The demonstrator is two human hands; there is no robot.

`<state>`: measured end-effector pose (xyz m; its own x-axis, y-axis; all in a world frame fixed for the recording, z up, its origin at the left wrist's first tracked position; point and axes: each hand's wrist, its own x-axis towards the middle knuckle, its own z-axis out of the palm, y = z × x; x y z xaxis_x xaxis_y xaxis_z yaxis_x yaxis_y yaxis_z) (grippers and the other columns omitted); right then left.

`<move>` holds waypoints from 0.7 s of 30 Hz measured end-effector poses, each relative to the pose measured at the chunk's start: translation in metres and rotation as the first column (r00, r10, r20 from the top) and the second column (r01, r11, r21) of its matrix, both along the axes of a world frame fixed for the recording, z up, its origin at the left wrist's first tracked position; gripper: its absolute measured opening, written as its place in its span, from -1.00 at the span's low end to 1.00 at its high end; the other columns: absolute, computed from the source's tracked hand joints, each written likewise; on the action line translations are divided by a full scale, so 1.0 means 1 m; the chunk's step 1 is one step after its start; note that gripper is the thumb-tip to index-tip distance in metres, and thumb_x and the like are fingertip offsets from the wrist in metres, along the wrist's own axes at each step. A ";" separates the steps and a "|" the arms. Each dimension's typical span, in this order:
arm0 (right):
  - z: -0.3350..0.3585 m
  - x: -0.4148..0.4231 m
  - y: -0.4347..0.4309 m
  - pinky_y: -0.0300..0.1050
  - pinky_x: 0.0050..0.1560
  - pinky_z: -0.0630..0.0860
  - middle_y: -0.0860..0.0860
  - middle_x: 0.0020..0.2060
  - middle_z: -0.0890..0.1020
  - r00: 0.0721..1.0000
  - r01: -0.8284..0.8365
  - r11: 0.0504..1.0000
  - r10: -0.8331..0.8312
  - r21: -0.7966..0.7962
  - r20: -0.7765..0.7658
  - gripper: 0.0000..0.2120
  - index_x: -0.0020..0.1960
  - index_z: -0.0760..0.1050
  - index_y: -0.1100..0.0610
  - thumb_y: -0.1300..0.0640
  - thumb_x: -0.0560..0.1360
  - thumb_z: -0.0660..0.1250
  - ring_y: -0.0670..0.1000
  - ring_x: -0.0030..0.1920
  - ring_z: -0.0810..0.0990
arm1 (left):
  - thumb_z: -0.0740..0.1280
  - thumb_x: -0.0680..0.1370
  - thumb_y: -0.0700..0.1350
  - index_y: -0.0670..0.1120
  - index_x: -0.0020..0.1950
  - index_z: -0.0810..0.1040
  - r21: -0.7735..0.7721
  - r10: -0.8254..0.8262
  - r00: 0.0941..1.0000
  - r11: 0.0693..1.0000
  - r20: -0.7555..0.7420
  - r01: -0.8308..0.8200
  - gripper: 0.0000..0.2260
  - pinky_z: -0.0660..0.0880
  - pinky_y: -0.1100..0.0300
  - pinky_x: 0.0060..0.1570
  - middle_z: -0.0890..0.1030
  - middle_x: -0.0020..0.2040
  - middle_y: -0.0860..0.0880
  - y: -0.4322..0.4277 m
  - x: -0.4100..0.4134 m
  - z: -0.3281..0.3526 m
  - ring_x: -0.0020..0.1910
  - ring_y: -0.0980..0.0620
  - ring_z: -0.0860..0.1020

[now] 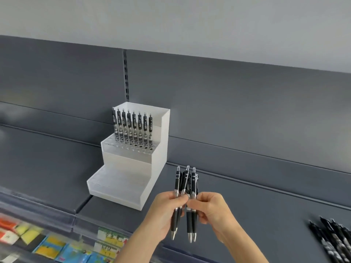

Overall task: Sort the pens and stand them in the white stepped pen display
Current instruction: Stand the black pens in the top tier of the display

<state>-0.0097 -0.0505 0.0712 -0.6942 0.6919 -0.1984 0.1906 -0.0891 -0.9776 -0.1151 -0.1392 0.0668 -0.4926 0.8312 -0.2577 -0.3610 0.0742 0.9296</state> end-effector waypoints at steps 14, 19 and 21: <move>0.036 -0.061 0.025 -0.29 -0.49 0.12 0.01 -0.44 0.51 0.999 -0.032 0.997 0.031 0.069 0.012 -0.68 -0.41 0.43 0.06 0.08 0.51 0.33 -0.05 -0.57 0.17 | 0.28 0.52 -0.33 -0.28 -0.19 0.54 0.062 0.228 0.972 0.973 -0.051 -0.224 -0.89 0.51 0.05 -0.14 0.60 -0.37 -0.11 -0.006 -0.103 0.034 -0.37 -0.06 0.62; 0.040 -0.085 0.031 -0.25 -0.52 0.24 0.04 -0.40 0.54 0.999 0.030 0.992 -0.035 0.122 0.039 -0.79 -0.19 0.55 0.22 0.11 0.53 0.30 -0.06 -0.58 0.26 | 0.30 0.52 -0.30 -0.27 -0.14 0.55 0.057 0.193 0.969 0.981 -0.156 -0.186 -0.93 0.53 0.14 -0.24 0.61 -0.34 -0.10 -0.007 -0.145 0.035 -0.30 -0.06 0.65; 0.042 -0.100 0.032 -0.23 -0.49 0.33 0.05 -0.36 0.56 0.997 0.067 0.993 -0.071 0.097 0.031 -0.86 -0.02 0.57 0.19 0.19 0.55 0.25 -0.06 -0.56 0.32 | 0.30 0.52 -0.30 -0.27 -0.15 0.56 0.054 0.180 0.950 0.984 -0.255 -0.172 -0.91 0.53 0.21 -0.29 0.61 -0.31 -0.11 -0.008 -0.165 0.034 -0.28 -0.06 0.64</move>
<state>-0.1094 -0.0185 0.1131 -0.6381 0.7549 -0.1517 0.2207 -0.0095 -0.9753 -0.2804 -0.1474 0.1010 -0.6780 0.7309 -0.0789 -0.1141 0.0014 0.9935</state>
